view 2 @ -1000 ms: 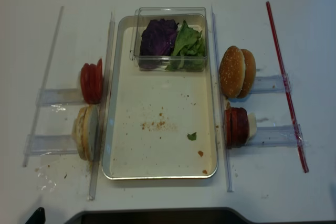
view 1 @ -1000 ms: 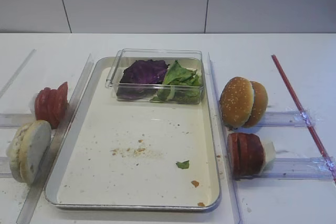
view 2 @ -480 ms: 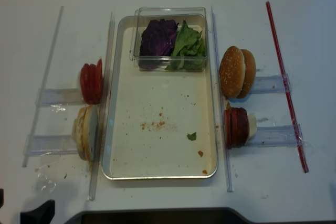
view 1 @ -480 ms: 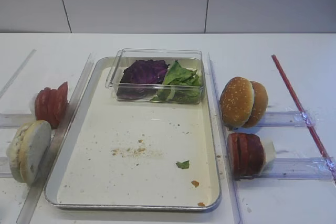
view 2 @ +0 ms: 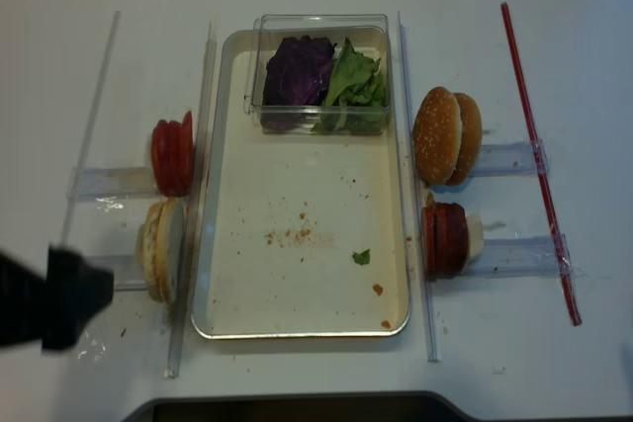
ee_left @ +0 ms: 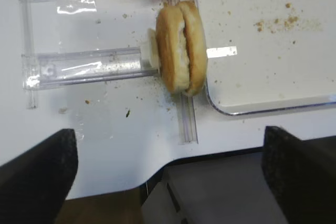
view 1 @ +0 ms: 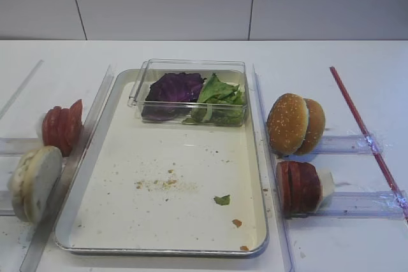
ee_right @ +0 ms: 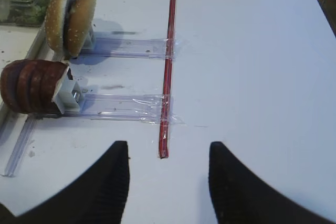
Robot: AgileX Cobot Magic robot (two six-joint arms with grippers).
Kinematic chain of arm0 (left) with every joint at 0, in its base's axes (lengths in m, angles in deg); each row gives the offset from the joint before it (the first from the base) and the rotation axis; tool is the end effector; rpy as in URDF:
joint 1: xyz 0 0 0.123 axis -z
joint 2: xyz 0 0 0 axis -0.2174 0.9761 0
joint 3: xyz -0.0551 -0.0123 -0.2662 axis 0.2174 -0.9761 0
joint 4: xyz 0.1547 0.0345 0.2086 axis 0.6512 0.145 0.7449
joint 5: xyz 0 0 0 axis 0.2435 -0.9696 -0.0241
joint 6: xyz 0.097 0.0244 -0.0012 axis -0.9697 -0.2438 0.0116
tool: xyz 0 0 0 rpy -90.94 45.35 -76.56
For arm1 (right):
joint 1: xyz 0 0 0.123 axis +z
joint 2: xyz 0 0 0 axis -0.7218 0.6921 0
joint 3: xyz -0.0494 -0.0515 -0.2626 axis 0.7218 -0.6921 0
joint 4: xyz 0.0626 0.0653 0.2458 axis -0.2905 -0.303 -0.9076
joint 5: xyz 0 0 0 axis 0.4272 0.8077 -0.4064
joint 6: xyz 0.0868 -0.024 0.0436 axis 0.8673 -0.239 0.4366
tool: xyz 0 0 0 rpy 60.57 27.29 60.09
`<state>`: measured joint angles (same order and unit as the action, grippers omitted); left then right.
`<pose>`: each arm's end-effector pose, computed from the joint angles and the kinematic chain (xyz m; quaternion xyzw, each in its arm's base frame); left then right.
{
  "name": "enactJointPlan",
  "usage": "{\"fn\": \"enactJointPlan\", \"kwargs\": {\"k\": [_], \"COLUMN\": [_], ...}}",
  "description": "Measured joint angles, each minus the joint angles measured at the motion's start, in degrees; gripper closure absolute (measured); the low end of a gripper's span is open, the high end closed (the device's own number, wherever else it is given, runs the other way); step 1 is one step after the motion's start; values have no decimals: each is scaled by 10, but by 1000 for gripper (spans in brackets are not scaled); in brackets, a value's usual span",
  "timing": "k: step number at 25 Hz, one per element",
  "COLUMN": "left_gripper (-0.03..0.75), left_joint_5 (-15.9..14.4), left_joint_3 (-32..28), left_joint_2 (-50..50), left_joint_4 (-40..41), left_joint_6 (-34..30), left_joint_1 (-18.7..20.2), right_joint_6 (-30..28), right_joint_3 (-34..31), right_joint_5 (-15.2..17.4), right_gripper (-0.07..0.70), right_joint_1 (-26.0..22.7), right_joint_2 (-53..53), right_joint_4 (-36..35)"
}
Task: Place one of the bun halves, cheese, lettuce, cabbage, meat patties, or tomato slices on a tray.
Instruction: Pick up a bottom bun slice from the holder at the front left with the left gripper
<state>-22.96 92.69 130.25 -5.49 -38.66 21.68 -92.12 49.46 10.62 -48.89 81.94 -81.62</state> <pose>0.1316 -0.0269 0.3193 0.0129 0.9681 -0.0652 0.2417 0.0225 0.0087 0.2618 -0.0285 0.8761 0.0174 0.4810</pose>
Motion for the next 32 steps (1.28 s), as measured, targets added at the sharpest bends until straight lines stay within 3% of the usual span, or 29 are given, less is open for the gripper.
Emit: {"fn": "enactJointPlan", "kwargs": {"k": [7,20,32], "left_gripper": [53,119,122], "left_joint_5": [1,3,9], "left_joint_3": [75,83,83], "left_joint_2": [130,177,263], "left_joint_4": [-1,-23,3], "left_joint_6": [6,-6,54], "left_joint_1": [0,3,135], "right_joint_6": [0,0,0], "right_joint_3": [0,0,0], "right_joint_5": [0,0,0], "right_gripper": [249,249,249], "right_joint_1": [0,0,0], "right_joint_2": [0,0,0], "right_joint_4": [0,0,0]}}
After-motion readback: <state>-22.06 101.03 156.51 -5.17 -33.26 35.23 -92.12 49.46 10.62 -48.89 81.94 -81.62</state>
